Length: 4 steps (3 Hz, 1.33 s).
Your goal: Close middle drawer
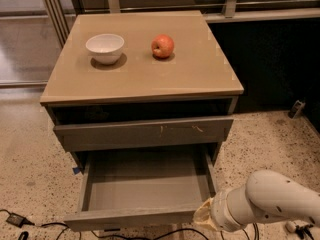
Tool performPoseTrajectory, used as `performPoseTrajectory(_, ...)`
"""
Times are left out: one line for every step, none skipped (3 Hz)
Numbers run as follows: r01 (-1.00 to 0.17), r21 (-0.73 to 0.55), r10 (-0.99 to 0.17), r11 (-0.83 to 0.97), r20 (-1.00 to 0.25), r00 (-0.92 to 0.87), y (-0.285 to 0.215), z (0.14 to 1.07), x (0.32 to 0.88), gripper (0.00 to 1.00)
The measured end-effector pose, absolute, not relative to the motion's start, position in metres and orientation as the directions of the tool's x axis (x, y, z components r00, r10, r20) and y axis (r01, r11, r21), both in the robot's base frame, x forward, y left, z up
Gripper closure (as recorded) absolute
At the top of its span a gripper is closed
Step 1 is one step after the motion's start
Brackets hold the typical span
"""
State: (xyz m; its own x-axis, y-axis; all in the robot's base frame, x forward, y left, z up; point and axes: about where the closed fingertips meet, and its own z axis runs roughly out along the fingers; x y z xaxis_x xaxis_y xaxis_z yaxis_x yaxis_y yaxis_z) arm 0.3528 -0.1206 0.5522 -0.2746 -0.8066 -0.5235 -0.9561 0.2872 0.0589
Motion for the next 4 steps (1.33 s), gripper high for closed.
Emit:
performPoseTrajectory(-0.956,0.059,-0.807,0.287,-0.524,-0.275,-0.121,0.552,0.353,1.0)
performPoseTrajectory(-0.957,0.073,-0.812,0.279,-0.514,-0.276,-0.109,0.531,0.353,1.0)
performPoseTrajectory(-0.957,0.096,-0.809,0.274,-0.515,-0.283,-0.091,0.489,0.355,1.0)
performPoseTrajectory(-0.952,0.104,-0.792,0.286,-0.534,-0.297,-0.082,0.45,0.358,1.0)
